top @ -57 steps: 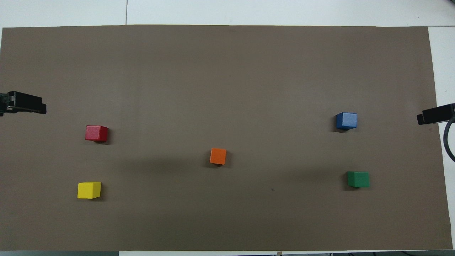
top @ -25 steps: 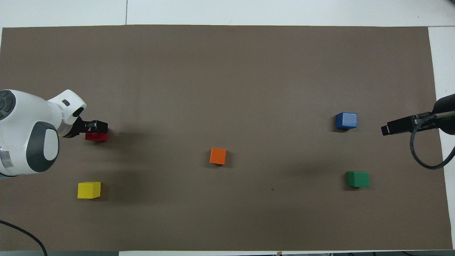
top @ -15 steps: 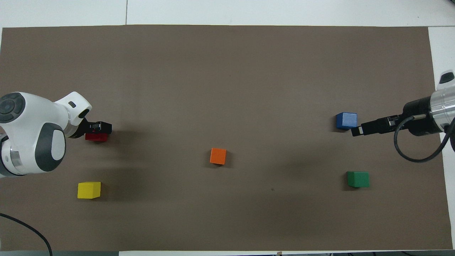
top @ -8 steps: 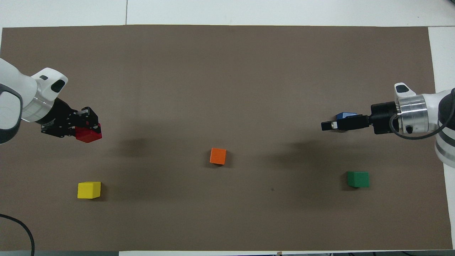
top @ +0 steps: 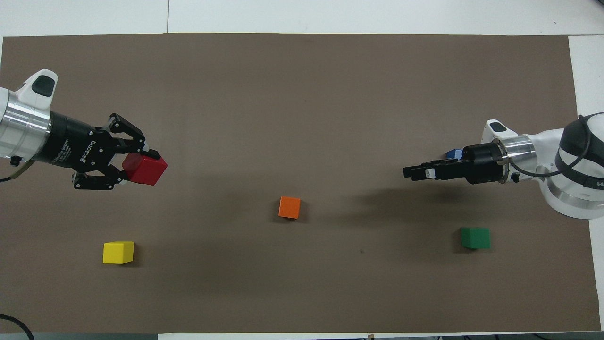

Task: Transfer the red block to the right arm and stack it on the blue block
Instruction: 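Carry the red cube toward the right gripper, which grasps it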

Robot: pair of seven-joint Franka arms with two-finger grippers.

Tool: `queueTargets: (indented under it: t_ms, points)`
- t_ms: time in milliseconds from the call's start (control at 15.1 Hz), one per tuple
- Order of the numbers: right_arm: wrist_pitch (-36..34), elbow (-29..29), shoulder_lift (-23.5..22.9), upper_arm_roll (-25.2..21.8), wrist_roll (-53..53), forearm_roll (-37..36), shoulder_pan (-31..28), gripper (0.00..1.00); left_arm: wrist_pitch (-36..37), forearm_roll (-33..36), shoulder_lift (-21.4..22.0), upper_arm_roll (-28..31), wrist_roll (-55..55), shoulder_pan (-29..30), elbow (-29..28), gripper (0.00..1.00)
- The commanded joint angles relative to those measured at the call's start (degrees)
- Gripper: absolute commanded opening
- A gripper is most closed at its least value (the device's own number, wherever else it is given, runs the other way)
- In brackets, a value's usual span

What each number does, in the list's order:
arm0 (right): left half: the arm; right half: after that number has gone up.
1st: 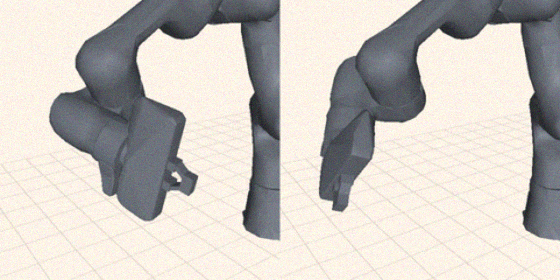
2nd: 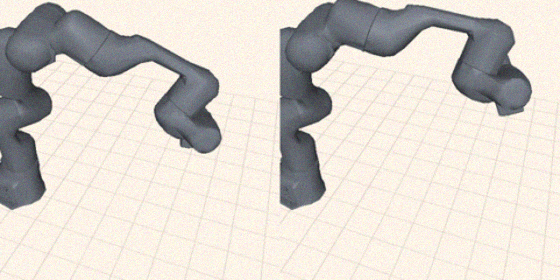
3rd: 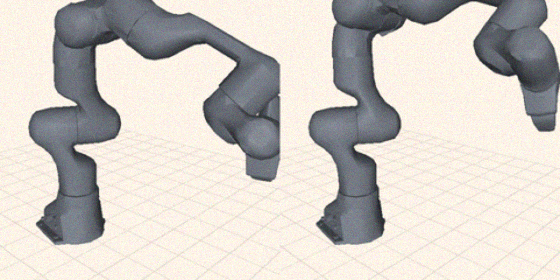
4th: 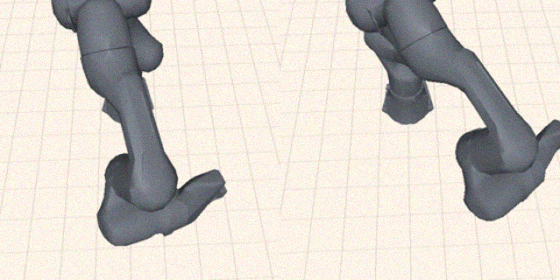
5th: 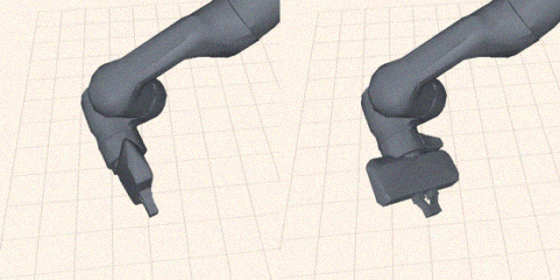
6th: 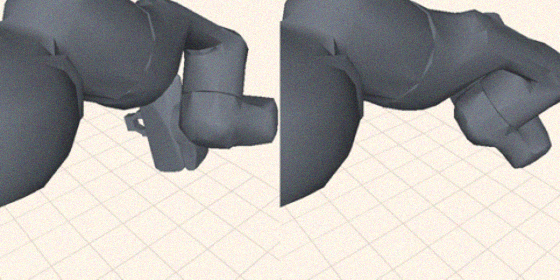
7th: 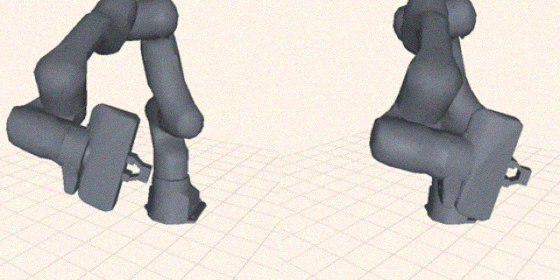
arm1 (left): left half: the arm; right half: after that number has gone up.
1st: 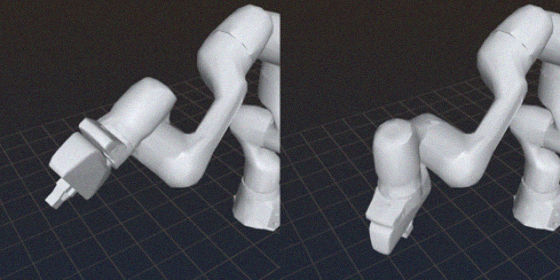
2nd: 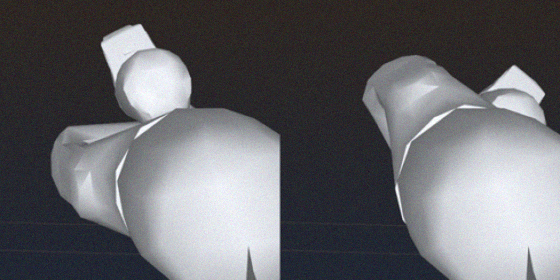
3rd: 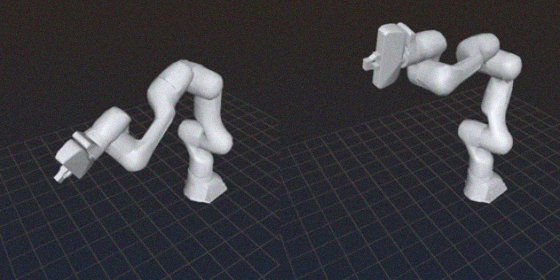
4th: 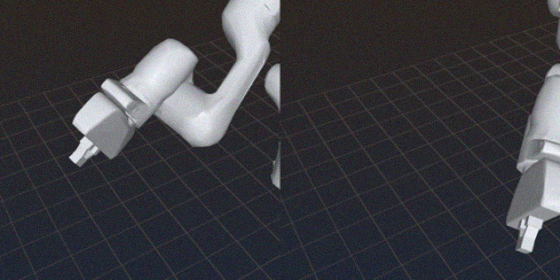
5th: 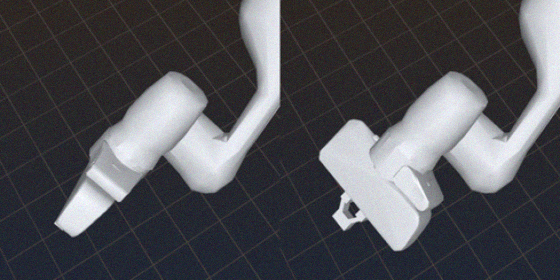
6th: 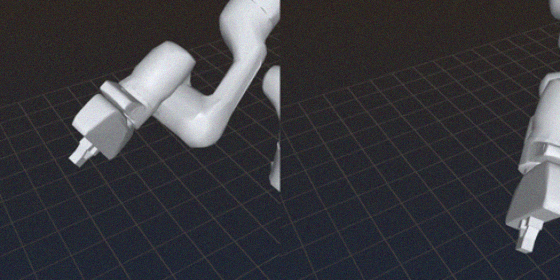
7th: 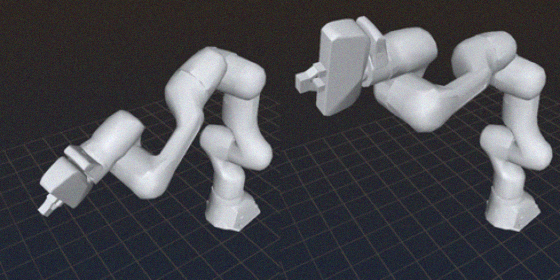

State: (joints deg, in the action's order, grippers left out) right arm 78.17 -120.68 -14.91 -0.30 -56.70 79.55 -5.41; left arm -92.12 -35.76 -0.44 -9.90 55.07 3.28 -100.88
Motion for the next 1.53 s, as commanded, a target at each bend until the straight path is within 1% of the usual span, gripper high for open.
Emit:
queueTargets:
  t_ms: [0,133,199,332,464,597,730,796,929,995,1062,1261,1460]
  points:
    - [-4.9,-1.3,-2.1,0.2,-5.3,5.2,2.5,1.0,-4.2,-7.8,1.6,-1.8,13.1,-1.4,-1.9,0.0]
    - [-8.2,-2.8,-2.1,0.2,-5.9,9.6,4.2,1.0,-7.1,-11.2,2.1,-2.0,20.4,-3.4,-3.3,0.0]
    - [-9.2,-3.3,-2.5,0.2,-7.1,11.7,5.2,1.0,-8.6,-13.2,3.1,-2.0,22.1,-4.6,-5.1,0.0]
    - [-12.5,-4.1,-4.5,0.2,-10.3,17.4,8.3,1.0,-14.2,-18.2,6.1,-2.0,22.7,-6.9,-11.2,0.0]
    - [-13.9,-4.3,-5.6,0.2,-11.9,19.3,9.9,1.0,-21.6,-24.1,10.3,-2.0,22.9,-9.9,-18.8,0.0]
    - [-16.5,-4.3,-6.8,0.2,-13.0,21.5,11.2,1.0,-29.7,-28.6,12.6,-2.0,23.6,-14.7,-24.0,0.0]
    - [-18.1,-4.2,-7.7,0.2,-14.2,22.0,12.1,1.0,-34.3,-28.9,12.8,-2.0,26.7,-19.4,-24.5,0.0]
    - [-18.5,-4.2,-8.1,0.2,-14.2,23.3,12.4,1.0,-35.7,-28.9,12.7,-2.0,28.2,-20.7,-24.5,0.0]
    - [-18.6,-3.1,-11.3,0.2,-16.8,23.8,13.7,1.0,-37.1,-29.0,12.7,-2.1,30.1,-23.0,-24.5,0.0]
    - [-19.0,-1.8,-13.0,0.2,-18.2,24.0,14.6,1.0,-38.8,-29.1,12.7,-2.1,30.5,-24.3,-24.5,0.0]
    - [-19.1,-1.2,-13.7,0.3,-18.4,24.6,14.8,1.0,-40.7,-29.1,12.6,-2.0,31.8,-26.0,-24.5,0.0]
    - [-19.1,-1.2,-13.7,1.4,-18.3,28.7,16.1,1.0,-48.9,-29.1,12.1,-2.1,34.1,-30.3,-25.5,0.0]
    - [-19.1,-0.9,-13.7,1.6,-17.9,30.6,17.3,1.0,-50.3,-29.1,12.2,-2.0,34.1,-31.3,-26.9,0.0]
